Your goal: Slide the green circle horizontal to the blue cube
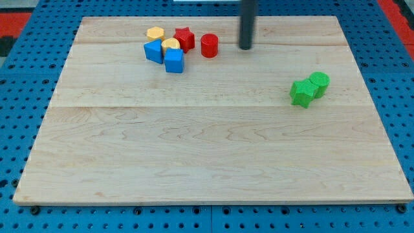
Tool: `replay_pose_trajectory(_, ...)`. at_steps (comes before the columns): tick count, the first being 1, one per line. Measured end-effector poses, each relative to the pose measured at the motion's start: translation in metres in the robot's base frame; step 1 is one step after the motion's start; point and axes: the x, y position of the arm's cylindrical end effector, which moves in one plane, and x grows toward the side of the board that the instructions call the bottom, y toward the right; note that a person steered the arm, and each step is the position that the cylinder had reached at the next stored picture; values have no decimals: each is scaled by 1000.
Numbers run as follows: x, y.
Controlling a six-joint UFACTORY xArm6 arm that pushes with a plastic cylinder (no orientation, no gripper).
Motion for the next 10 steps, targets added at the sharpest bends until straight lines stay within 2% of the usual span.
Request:
replay_pose_trajectory(1,31,117)
replay_pose_trajectory(2,48,201)
replay_pose_trajectory(3,62,228)
replay_pose_trajectory(4,94,203)
replay_pose_trajectory(6,111,77)
replay_pose_trajectory(7,131,93)
replay_pose_trajectory(8,113,73)
replay_pose_trajectory(9,85,-6)
replay_pose_trajectory(10,93,37)
